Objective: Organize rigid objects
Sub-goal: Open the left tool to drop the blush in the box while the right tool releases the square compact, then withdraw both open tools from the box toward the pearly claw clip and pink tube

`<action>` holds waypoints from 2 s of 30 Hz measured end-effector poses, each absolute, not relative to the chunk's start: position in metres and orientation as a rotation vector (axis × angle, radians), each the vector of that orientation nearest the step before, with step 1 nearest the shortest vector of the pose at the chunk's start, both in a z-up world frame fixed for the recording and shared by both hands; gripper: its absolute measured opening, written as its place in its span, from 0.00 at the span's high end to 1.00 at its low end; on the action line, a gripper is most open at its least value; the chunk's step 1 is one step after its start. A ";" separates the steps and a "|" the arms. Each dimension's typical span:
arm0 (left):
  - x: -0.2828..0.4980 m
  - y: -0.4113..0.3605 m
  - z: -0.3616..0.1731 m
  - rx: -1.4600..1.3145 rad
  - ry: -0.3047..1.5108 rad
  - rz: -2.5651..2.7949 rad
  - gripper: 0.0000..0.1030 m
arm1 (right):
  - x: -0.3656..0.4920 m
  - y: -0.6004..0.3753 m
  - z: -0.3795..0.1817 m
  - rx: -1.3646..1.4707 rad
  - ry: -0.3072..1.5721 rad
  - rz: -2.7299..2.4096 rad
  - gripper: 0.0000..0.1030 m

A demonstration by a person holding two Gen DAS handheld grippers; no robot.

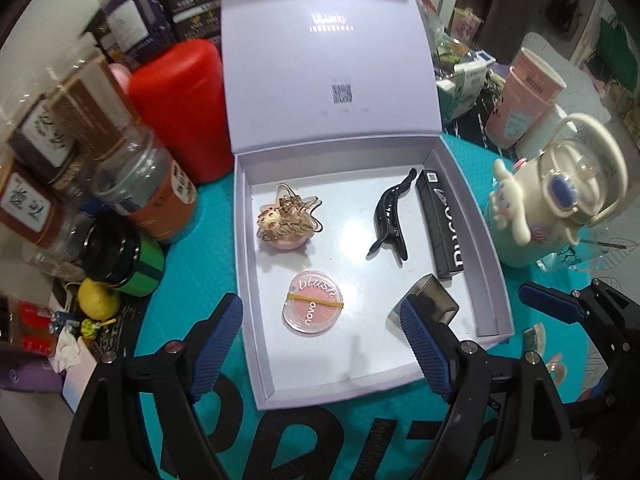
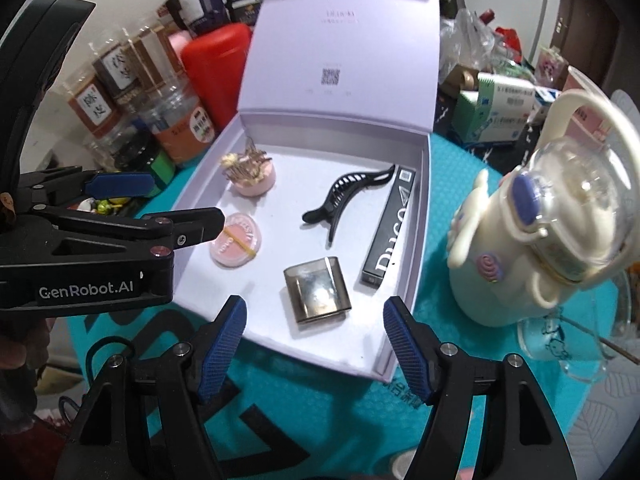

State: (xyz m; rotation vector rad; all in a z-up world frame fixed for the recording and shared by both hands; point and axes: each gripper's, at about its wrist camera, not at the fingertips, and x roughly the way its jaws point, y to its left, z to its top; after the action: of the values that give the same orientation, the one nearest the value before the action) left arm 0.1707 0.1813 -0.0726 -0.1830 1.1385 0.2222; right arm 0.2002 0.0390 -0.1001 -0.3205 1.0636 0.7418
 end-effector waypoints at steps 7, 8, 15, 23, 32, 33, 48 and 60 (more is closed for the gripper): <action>0.152 0.172 -0.049 -0.179 1.099 0.235 0.21 | 0.186 0.021 -0.078 -0.288 1.022 0.742 0.31; 0.149 0.171 -0.046 -0.177 1.093 0.238 0.21 | 0.184 0.020 -0.075 -0.284 1.016 0.741 0.31; 0.129 0.160 -0.022 -0.175 1.050 0.255 0.21 | 0.169 0.003 -0.055 -0.267 0.978 0.731 0.31; 0.105 0.142 -0.008 -0.184 1.024 0.248 0.21 | 0.149 -0.020 -0.040 -0.258 0.945 0.719 0.31; 0.077 0.115 -0.004 -0.188 1.018 0.243 0.21 | 0.122 -0.048 -0.040 -0.261 0.947 0.723 0.31; 0.074 0.112 -0.006 -0.190 1.021 0.242 0.21 | 0.120 -0.051 -0.041 -0.263 0.950 0.722 0.31; 0.050 0.065 -0.034 -0.217 1.095 0.186 0.21 | 0.090 -0.102 -0.066 -0.255 1.020 0.718 0.31; 0.056 0.023 -0.048 -0.174 1.127 0.130 0.21 | 0.085 -0.148 -0.079 -0.211 1.055 0.647 0.31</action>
State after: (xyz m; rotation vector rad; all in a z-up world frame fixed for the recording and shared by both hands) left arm 0.0555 0.0228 -0.0479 -0.1741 1.1270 0.1305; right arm 0.0847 -0.1479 -0.0794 -0.2108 1.0548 0.6474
